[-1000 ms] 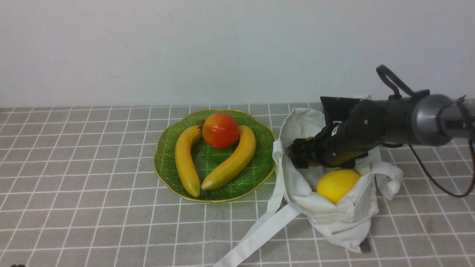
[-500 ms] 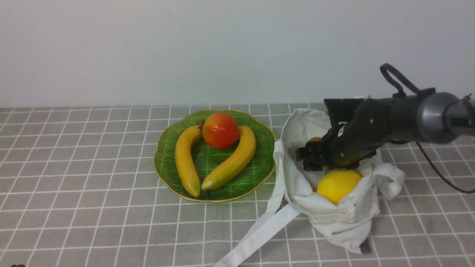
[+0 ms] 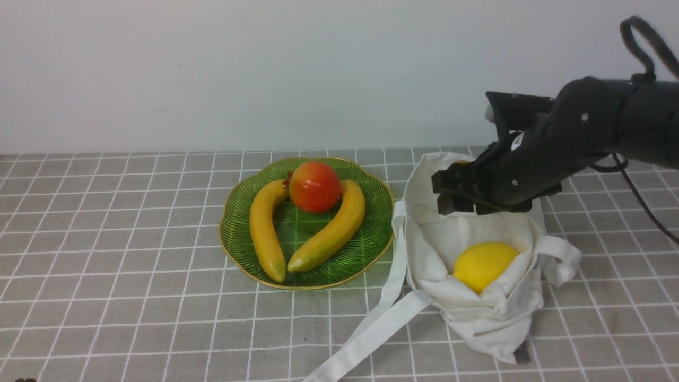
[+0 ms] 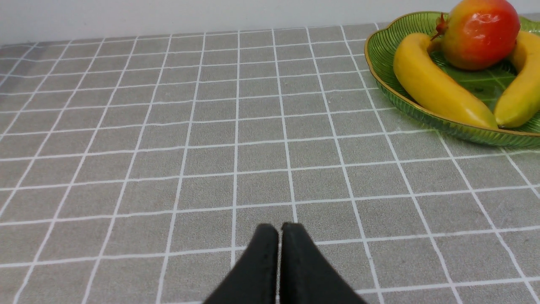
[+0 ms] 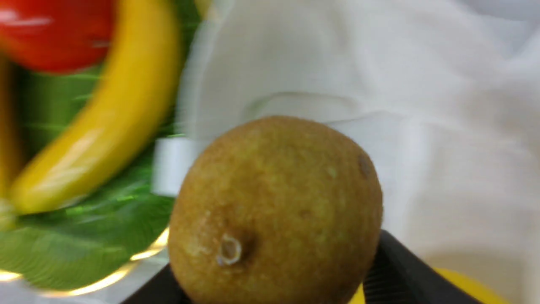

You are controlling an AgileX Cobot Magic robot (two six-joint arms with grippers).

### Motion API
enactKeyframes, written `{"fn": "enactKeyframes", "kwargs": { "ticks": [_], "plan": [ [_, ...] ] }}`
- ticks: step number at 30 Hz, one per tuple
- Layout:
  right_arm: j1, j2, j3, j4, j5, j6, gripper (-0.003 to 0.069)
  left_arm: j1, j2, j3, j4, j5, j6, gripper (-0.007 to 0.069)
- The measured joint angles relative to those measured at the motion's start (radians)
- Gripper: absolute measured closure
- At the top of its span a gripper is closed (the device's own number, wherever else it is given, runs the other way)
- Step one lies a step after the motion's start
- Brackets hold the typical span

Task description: Take the fruit out of the bag on the grey coffee tablecloth and place them on the plate.

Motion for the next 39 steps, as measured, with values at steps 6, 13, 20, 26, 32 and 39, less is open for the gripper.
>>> {"fn": "enactKeyframes", "kwargs": {
  "ticks": [6, 13, 20, 26, 32, 39],
  "plan": [
    [0.141, 0.000, 0.003, 0.254, -0.107, -0.274, 0.0258, 0.000, 0.000, 0.000, 0.000, 0.000, 0.000, 0.0631],
    [0.281, 0.060, 0.005, 0.492, -0.379, -0.565, 0.0258, 0.000, 0.000, 0.000, 0.000, 0.000, 0.000, 0.0631],
    [0.309, 0.117, 0.005, 0.596, -0.472, -0.697, 0.0224, 0.000, 0.000, 0.000, 0.000, 0.000, 0.000, 0.0631],
    [0.309, 0.121, 0.006, 0.601, -0.476, -0.707, 0.0013, 0.000, 0.000, 0.000, 0.000, 0.000, 0.000, 0.0631],
    [0.293, 0.109, 0.006, 0.570, -0.375, -0.707, -0.0032, 0.000, 0.000, 0.000, 0.000, 0.000, 0.000, 0.0631],
    [0.183, -0.027, 0.006, 0.551, -0.083, -0.698, 0.0046, 0.000, 0.000, 0.000, 0.000, 0.000, 0.000, 0.0631]
  ]
}}
